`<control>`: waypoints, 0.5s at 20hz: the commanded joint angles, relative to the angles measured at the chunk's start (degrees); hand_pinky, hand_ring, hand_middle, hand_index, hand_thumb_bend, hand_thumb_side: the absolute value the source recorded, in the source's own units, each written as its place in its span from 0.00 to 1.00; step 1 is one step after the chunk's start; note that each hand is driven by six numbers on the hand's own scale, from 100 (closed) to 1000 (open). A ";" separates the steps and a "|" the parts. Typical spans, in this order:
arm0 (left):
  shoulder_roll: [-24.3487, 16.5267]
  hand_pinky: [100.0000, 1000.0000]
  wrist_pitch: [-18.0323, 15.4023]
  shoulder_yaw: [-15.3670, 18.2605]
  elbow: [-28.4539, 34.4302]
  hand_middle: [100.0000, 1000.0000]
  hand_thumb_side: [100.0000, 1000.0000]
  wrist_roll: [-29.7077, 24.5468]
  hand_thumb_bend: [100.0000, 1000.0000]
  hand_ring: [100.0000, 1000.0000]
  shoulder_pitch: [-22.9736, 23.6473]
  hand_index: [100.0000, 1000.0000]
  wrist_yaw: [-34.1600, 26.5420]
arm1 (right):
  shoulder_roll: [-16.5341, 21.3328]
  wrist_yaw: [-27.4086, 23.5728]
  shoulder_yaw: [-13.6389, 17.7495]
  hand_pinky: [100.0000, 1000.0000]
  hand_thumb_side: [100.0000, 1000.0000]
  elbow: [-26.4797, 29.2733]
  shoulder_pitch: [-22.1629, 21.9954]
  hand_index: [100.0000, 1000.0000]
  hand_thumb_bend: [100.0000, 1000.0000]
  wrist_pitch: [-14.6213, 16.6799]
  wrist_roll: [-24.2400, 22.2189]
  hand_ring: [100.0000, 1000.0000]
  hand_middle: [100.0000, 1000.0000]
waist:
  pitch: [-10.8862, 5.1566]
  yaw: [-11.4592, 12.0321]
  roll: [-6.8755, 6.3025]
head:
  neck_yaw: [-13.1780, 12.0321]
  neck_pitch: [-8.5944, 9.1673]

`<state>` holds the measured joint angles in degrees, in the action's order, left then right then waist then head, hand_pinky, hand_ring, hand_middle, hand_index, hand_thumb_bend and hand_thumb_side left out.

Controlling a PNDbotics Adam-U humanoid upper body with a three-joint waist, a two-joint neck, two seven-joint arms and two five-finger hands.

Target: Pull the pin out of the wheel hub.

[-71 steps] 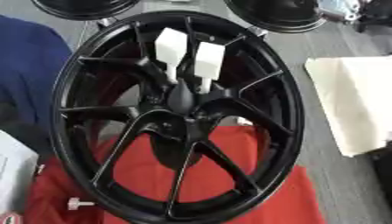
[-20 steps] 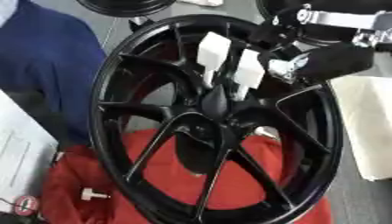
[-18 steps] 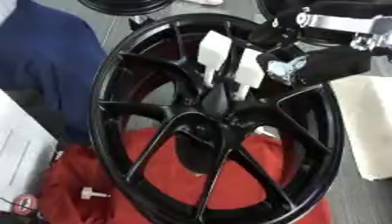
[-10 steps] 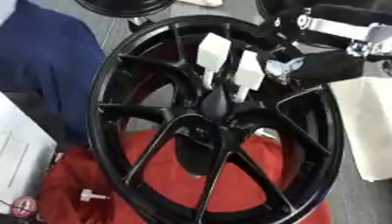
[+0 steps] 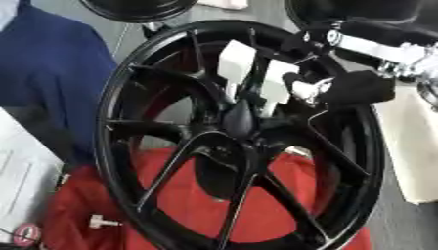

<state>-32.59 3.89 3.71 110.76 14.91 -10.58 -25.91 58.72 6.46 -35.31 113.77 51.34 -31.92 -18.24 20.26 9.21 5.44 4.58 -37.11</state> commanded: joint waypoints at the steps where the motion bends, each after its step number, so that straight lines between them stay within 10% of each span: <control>1: -0.50 0.80 0.14 0.09 0.38 0.71 0.75 -0.24 0.08 0.75 -0.10 0.72 0.27 | 0.97 -1.06 1.31 0.87 0.56 0.82 0.08 0.91 0.11 1.24 1.24 0.93 0.85 | -0.62 0.07 -0.31 | -0.39 1.00; 10: -0.35 0.80 0.27 -0.06 0.42 0.71 0.75 -0.48 0.08 0.75 -0.16 0.72 0.58 | 1.80 0.49 1.91 0.88 0.56 0.82 -1.87 0.92 0.08 4.87 1.95 0.96 0.87 | 0.21 0.26 -0.03 | -0.96 2.04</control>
<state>-32.15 4.18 3.38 110.46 14.61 -10.57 -25.56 58.74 6.08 -34.57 113.77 48.89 -27.54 -16.20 21.37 9.45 5.73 3.85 -36.00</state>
